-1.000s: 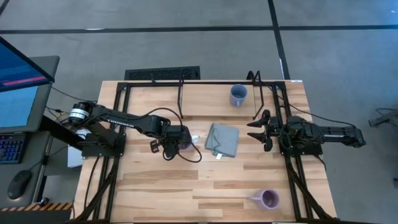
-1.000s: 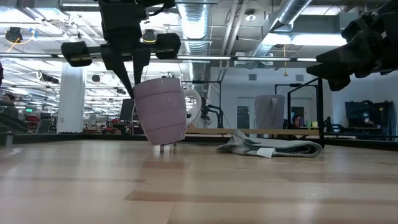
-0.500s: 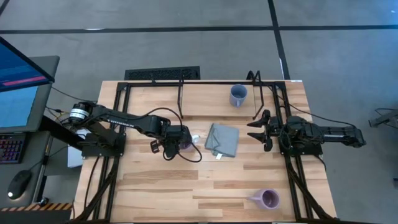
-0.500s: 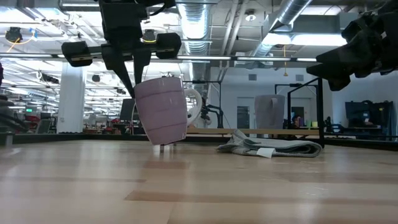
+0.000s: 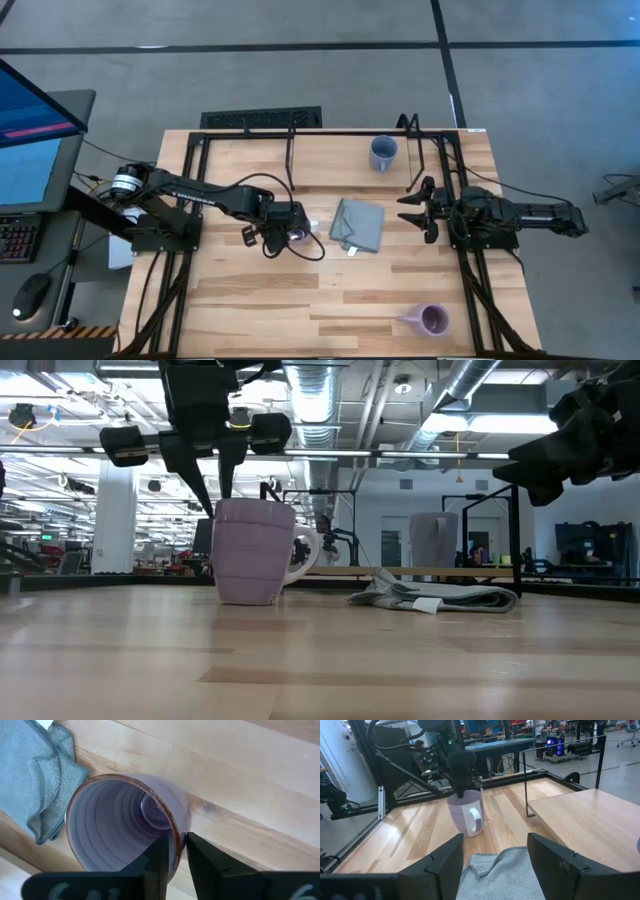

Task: Stack small to large cups/mugs on shelf
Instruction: Put the top purple mug on the shelf

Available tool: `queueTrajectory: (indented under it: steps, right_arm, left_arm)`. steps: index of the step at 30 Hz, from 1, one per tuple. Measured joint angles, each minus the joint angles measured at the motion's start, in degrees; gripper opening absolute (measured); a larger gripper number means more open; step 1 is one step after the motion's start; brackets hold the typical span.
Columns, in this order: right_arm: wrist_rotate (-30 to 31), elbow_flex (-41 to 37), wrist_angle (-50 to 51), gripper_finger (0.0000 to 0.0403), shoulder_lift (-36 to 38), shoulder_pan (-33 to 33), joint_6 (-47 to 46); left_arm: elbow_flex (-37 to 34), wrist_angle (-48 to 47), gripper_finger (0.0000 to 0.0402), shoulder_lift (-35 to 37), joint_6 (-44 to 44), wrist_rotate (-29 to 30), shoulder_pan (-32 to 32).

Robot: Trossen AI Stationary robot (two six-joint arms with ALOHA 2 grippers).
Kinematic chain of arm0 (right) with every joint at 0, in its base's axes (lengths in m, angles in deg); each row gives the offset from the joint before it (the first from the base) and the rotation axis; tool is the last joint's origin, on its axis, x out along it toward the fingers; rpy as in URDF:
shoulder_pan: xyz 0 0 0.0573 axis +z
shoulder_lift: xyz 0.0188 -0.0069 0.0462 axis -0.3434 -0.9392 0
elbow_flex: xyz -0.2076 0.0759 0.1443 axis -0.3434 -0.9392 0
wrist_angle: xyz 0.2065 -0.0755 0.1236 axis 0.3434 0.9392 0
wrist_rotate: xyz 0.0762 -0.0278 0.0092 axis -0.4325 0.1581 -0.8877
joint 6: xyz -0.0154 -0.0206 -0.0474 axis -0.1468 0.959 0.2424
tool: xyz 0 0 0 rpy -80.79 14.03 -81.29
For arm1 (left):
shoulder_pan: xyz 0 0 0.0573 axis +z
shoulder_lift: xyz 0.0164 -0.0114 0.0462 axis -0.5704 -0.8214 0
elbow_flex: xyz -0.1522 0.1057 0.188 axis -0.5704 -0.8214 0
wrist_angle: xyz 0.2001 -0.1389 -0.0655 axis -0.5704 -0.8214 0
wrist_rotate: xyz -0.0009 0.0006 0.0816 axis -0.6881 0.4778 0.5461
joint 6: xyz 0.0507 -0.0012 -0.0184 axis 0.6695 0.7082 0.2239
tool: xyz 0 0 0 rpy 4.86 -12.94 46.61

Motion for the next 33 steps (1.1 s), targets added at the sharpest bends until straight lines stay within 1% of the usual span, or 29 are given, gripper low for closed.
queueTrajectory:
  steps: [11, 14, 22, 30, 33]
  right_arm:
    - [0.0, 0.0, 0.0, 0.0240, 0.0, 0.0, 0.0]
    - [0.0, 0.0, 0.0, 0.0240, 0.0, 0.0, 0.0]
    - [0.0, 0.0, 0.0, 0.0240, 0.0, 0.0, 0.0]
    - [0.0, 0.0, 0.0, 0.0240, 0.0, 0.0, 0.0]
    - [0.0, 0.0, 0.0, 0.0240, 0.0, 0.0, 0.0]
  left_arm:
    - [0.0, 0.0, 0.0069, 0.0, 1.5, 4.1, 0.3]
    - [0.0, 0.2, 0.0069, 0.0, 2.1, 4.4, 0.4]
    - [0.0, 0.8, 0.0069, 0.0, 2.0, 5.7, 3.0]
    - [0.0, 0.9, 0.0069, 0.0, 1.7, 5.6, 5.3]
    - [0.0, 0.9, 0.0069, 0.0, 1.7, 4.1, 5.3]
